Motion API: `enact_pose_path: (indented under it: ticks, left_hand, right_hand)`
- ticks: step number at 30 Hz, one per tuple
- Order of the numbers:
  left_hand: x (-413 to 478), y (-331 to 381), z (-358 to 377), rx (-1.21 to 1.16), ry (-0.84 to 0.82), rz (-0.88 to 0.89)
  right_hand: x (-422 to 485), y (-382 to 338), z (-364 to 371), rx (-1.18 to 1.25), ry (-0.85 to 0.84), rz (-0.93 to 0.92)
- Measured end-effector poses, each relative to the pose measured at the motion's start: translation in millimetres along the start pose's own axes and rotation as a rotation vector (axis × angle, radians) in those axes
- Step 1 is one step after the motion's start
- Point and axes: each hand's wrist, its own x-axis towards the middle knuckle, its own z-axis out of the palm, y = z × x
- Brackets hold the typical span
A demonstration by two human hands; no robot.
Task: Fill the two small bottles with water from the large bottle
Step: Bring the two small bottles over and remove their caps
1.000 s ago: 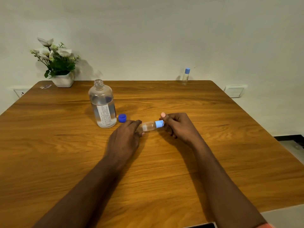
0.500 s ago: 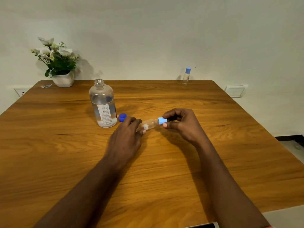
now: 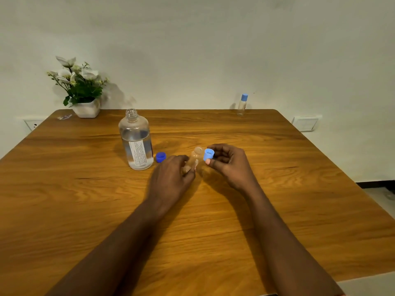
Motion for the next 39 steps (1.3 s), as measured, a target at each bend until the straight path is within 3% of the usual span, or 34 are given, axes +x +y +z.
enact_pose_path:
  ticks: [7,11,29,39]
  left_hand:
    - [19,10,9,-0.144,0.079,-0.16]
    - [19,11,11,-0.154,0.077,-0.206]
    - [12,13,10,-0.08,0.083,-0.211]
    - [-1,15,4,-0.048,0.092,-0.237]
  right_hand:
    - [13,14,8,-0.141,0.13,0.043]
    - [15,15,12,-0.254,0.122,0.045]
    - [14,17,18,-0.514,0.063,0.035]
    - [11,19,15,-0.482,0.024,0.057]
